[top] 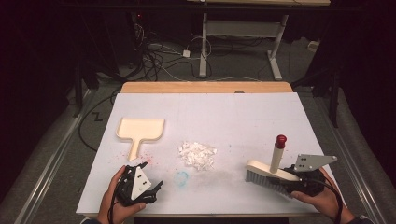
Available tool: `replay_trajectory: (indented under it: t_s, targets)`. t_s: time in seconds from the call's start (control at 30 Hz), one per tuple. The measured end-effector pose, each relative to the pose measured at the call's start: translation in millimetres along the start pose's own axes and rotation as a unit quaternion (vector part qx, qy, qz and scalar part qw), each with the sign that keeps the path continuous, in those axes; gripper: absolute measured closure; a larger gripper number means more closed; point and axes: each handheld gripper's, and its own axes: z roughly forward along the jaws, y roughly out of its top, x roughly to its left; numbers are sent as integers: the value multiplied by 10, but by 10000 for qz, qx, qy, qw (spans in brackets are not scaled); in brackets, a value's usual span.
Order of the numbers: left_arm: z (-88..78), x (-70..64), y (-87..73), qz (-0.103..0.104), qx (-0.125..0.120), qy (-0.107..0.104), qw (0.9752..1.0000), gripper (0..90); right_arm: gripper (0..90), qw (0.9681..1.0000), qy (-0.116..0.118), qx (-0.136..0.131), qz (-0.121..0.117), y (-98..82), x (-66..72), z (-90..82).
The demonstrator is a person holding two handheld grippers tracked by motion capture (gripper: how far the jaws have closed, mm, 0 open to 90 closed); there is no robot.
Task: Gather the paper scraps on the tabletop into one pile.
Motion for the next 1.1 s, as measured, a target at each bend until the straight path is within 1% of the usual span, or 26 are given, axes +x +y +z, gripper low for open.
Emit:
replay_trajectory:
  t_s: [0.07,0.2,0.23,0.33,0.37,0.4,0.47,0.53,0.63,0.67,0.7,0.73,0.77,0.8,0.83,0.87,0.93,1.0,1.03,1.07,1.1]
  targets:
    - [12,-6,4,16,9,-13,10000,191,678,9999,-20,86,51,8,-85,27]
    - [27,-17,9,54,32,-51,10000,191,663,9997,49,152,182,29,-258,63]
    - [31,-18,11,65,48,-55,10000,191,652,9997,-2,175,192,39,-296,71]
    - [39,-25,15,88,64,-79,9999,191,613,9994,-70,297,154,77,-419,96]
    - [41,-29,16,101,76,-80,9999,191,600,9992,-83,377,133,91,-454,111]
    - [42,-31,16,113,90,-83,9999,191,587,9989,-96,456,40,107,-493,128]
    - [44,-33,17,116,98,-97,9998,191,565,9983,-153,554,-71,150,-551,164]
    - [48,-35,17,110,92,-106,9998,191,535,9964,-201,770,-287,209,-597,210]
    - [50,-32,17,106,94,-118,9998,191,501,9923,-228,1051,-614,312,-660,299]
    - [51,-31,15,95,82,-133,9998,191,498,9923,-212,1059,-611,339,-672,328]
    - [52,-31,14,97,85,-139,9998,191,487,9921,-146,1063,-647,369,-694,370]
    - [53,-31,14,112,101,-138,9998,191,465,9911,-157,1094,-743,388,-705,395]
    - [55,-32,13,113,98,-150,9998,191,436,9893,-278,1176,-822,411,-706,420]
    - [57,-33,12,112,95,-165,9998,191,402,9869,-435,1307,-846,434,-711,443]
    - [60,-35,13,117,96,-163,9998,191,403,9834,-623,1411,-958,455,-724,458]
    - [62,-36,14,127,96,-169,9997,191,406,9828,-782,1381,-947,469,-730,450]
    - [60,-37,17,130,78,-174,9997,191,395,9855,-942,1174,-785,490,-777,395]
    - [59,-30,18,117,66,-169,9998,191,389,9884,-1060,893,-617,487,-802,330]
    - [60,-28,18,92,52,-163,9998,191,382,9892,-1118,783,-534,478,-804,301]
    - [61,-24,19,82,52,-160,9998,191,363,9893,-1218,672,-435,468,-796,277]
    - [62,-19,21,76,52,-151,9998,191,352,9893,-1299,533,-399,455,-786,250]
